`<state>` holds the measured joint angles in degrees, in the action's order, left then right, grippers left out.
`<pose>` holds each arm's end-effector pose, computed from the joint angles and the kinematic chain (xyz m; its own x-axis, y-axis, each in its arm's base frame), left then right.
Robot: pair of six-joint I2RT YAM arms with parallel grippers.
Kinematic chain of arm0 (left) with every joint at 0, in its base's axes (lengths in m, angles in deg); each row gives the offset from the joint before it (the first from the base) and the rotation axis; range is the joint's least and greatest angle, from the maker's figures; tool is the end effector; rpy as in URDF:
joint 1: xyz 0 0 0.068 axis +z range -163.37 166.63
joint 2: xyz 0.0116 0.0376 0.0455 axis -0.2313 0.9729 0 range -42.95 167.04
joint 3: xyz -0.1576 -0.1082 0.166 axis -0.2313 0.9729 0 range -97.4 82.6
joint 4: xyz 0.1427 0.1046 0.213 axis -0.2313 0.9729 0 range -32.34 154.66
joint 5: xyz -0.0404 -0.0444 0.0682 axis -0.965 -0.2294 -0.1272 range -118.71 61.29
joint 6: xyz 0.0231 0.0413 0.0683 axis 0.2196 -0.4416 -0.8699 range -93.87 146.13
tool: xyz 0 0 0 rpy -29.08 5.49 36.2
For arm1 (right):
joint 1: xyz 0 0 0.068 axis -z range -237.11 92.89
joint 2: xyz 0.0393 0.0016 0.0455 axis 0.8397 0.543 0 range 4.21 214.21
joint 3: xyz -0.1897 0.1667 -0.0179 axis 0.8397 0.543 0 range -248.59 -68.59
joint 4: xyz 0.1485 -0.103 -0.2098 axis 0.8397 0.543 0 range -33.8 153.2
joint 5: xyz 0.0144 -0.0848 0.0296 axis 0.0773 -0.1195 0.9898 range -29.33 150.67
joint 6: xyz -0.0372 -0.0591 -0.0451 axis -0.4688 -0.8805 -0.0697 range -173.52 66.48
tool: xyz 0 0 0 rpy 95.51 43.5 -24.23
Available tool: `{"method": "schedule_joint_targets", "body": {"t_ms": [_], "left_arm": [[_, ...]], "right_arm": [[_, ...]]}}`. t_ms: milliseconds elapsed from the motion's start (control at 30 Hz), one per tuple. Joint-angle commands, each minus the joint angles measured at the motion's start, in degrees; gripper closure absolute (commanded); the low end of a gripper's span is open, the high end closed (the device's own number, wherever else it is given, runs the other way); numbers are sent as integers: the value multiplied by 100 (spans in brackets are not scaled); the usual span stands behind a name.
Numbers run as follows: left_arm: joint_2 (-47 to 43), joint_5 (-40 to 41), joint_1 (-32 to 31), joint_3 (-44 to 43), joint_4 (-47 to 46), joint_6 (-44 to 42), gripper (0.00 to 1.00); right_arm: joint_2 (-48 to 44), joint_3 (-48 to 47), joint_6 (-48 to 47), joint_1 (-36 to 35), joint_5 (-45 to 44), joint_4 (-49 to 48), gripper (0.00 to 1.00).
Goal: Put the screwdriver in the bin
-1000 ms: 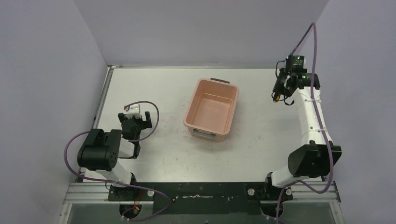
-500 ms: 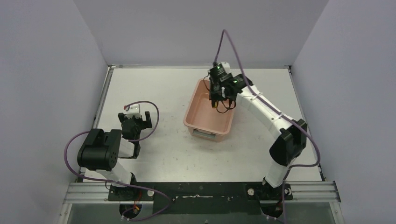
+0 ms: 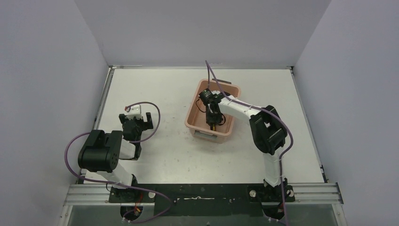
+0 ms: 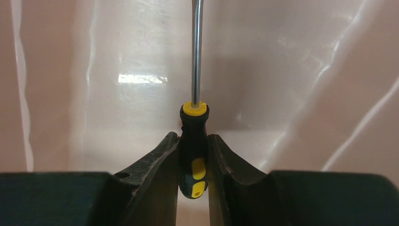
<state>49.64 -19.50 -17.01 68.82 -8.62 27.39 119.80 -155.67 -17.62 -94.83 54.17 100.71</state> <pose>0.2828 -0.0064 0.0805 -0.2145 -0.0082 -0.9767 -0.0981 0.9951 0.0132 0.3424 0.2542 0.1214 -0.9539 -0.0014 -0.3000 -0.0277 0.9961 0.0835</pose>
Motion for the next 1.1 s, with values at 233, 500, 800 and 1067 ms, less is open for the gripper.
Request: {"method": "schedule_joint_targets", "body": {"t_ms": [233, 500, 800, 1067], "left_arm": [[-29, 31, 4, -81, -303, 39, 3], [-30, 33, 4, -83, -302, 39, 3], [-28, 32, 4, -81, -303, 40, 3], [-29, 32, 5, -81, -299, 34, 3]], "right_arm": [[-78, -454, 229, -30, -376, -14, 46], [-845, -1689, 58, -8, -960, 865, 2], [-2928, -880, -370, 762, -841, 266, 0], [-5229, 2507, -808, 3243, -270, -1174, 0]]}}
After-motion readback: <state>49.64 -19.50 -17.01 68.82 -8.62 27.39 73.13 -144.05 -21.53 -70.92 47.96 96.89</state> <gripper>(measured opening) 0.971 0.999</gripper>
